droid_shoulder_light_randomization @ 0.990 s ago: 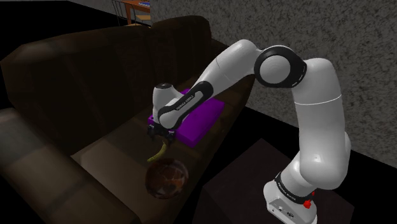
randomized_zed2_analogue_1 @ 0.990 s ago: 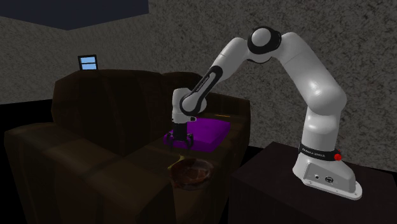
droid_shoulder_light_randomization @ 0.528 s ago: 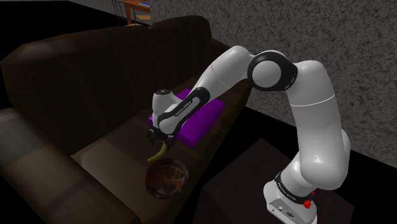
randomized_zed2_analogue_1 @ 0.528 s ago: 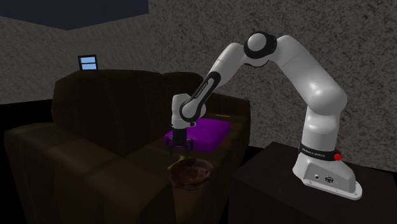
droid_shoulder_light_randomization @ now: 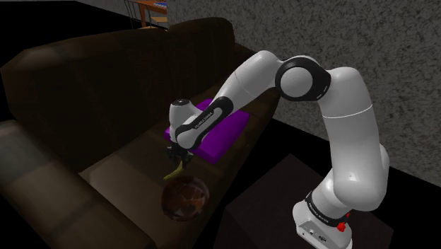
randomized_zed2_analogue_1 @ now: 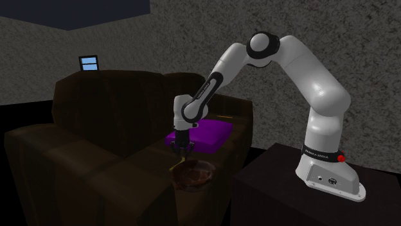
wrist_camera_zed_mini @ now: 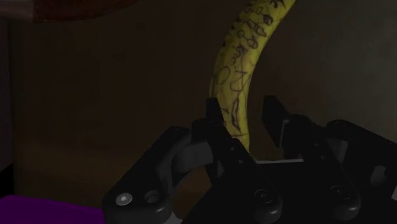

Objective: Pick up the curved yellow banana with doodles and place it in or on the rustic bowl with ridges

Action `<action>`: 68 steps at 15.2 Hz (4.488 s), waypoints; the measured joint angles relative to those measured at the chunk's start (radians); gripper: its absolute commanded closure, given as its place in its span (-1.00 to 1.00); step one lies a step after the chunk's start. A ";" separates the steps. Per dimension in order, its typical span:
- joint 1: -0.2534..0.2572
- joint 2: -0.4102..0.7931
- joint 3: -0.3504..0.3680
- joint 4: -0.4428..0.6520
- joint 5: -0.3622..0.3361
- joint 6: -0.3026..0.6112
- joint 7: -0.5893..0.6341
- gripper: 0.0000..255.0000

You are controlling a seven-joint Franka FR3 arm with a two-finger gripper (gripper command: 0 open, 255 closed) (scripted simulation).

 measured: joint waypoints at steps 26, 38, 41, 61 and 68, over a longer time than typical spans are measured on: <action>0.348 0.028 -0.253 0.075 -0.154 -0.085 0.515 -1.00; 0.348 0.030 -0.254 0.076 -0.154 -0.083 0.515 1.00; 0.348 0.030 -0.254 0.076 -0.154 -0.083 0.515 1.00; 0.330 -0.161 -0.225 0.037 -0.116 -0.233 0.472 1.00; 0.326 -0.225 -0.216 0.039 -0.100 -0.297 0.456 1.00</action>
